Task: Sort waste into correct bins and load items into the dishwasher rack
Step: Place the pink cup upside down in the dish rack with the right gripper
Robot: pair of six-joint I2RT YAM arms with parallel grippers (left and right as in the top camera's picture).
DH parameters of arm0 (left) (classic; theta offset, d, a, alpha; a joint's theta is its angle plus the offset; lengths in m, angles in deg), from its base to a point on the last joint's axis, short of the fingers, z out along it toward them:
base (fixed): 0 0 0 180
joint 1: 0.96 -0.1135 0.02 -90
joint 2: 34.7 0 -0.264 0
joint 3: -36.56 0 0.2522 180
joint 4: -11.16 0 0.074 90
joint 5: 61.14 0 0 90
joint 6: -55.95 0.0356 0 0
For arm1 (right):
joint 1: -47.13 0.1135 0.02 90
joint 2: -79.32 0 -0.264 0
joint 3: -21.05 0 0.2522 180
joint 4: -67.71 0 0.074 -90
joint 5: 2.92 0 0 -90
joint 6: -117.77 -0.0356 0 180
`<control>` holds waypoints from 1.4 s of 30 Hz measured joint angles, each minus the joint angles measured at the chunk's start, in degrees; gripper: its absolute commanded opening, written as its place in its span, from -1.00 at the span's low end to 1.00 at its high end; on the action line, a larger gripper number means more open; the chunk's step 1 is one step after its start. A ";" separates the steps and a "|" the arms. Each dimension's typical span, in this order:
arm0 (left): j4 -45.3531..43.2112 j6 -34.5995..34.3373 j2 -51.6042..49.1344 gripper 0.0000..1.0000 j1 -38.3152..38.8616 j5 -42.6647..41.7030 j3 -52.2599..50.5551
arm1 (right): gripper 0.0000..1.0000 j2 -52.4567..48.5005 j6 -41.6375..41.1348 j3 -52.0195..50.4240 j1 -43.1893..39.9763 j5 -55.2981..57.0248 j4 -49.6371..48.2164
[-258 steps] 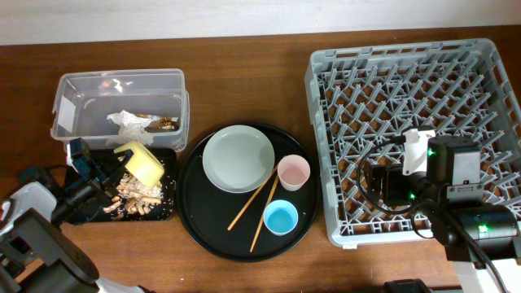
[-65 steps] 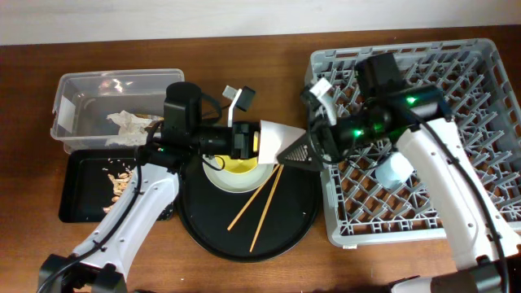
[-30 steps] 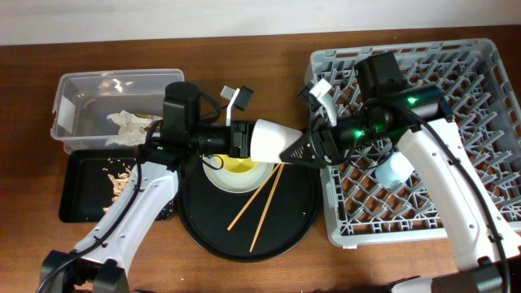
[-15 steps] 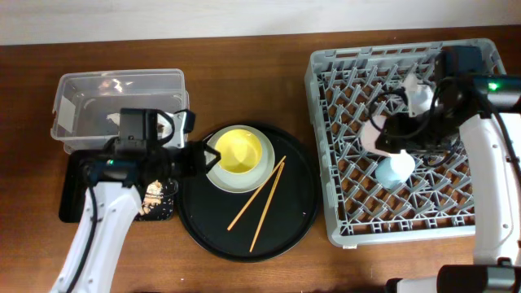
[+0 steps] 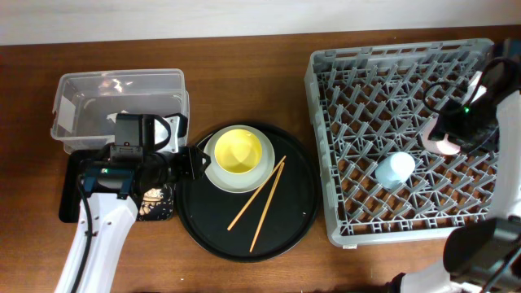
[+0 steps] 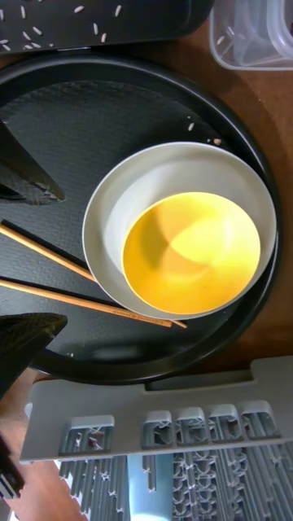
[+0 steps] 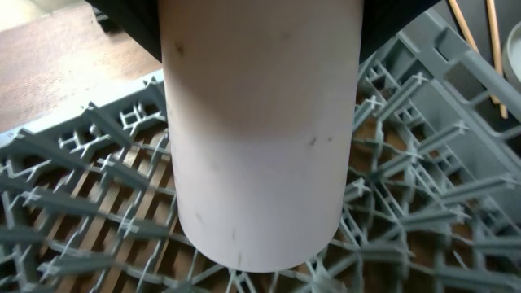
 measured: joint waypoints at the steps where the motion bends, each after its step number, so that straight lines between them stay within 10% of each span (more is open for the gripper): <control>1: 0.61 0.00 0.00 -0.16 0.00 0.17 0.00 | -0.85 -1.64 0.07 0.00 0.00 -0.02 0.11; 8: 1.99 0.00 0.00 -0.16 0.00 0.17 0.00 | -0.82 -7.21 0.17 -0.04 1.66 -1.55 -2.08; 11: 2.21 0.00 0.00 -0.16 0.00 0.17 0.00 | 0.44 -9.90 0.66 -0.07 1.79 -3.19 -3.67; 12: 2.23 0.00 0.00 -0.16 0.00 0.17 0.00 | 0.58 -10.45 0.68 -0.07 1.84 -3.39 -4.09; 21: 8.72 0.17 0.00 0.02 0.04 8.20 0.11 | 0.61 -9.16 2.47 0.17 3.45 -6.34 -1.81; 26: 15.65 -4.87 0.00 0.29 -0.76 25.73 0.02 | 0.61 1.14 8.09 0.92 23.10 -15.06 -0.79; 35: 16.11 -6.51 0.00 0.49 -8.09 25.14 0.00 | 0.59 -0.24 -17.64 -28.81 58.12 -13.31 -31.23; 42: 16.35 -6.54 0.00 0.49 -8.09 24.94 0.00 | 0.26 -11.41 -32.92 -30.77 65.42 -2.14 -38.18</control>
